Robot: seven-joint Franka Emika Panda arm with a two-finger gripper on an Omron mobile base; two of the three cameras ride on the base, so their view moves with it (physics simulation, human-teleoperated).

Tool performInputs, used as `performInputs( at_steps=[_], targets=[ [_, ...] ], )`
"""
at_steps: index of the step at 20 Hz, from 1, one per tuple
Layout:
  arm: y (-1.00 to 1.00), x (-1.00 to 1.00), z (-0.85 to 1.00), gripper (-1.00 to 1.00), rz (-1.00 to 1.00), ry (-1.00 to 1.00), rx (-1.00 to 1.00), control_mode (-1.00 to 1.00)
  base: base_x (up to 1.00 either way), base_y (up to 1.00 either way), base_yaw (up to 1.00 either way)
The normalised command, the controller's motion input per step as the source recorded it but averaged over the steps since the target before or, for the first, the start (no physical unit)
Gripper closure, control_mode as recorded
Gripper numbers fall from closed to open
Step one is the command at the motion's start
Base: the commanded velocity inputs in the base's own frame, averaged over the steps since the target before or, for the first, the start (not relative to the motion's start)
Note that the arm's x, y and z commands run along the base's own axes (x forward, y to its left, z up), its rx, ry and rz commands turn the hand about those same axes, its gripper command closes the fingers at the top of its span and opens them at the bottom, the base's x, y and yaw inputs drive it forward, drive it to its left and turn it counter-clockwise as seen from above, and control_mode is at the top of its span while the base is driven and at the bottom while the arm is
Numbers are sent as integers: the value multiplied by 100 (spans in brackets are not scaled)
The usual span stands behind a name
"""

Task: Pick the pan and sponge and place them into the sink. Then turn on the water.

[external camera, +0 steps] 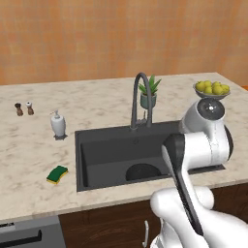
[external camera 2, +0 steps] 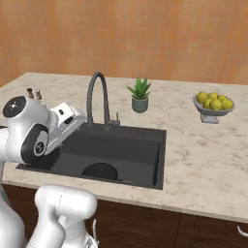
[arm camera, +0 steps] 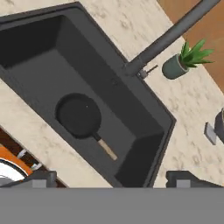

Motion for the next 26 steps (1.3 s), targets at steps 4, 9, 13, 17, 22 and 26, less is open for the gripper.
performInputs(
  at_steps=[4, 9, 13, 17, 22, 26],
  targets=[
    [81, -52, 0, -100, -32, -25, 45, -100, 0, 0, 0],
    [98, -28, 2, -100, -38, -4, 42, -100, 0, 0, 0],
    [91, -29, 0, -100, -37, 0, 44, -100, 0, 0, 0],
    [83, -15, 0, -100, -33, 2, 42, -100, 0, 0, 0],
    [73, 7, -17, -100, -18, 22, 35, -100, 0, 0, 0],
    [71, 46, -41, -100, -3, 37, 11, -100, 0, 0, 0]
  ],
)
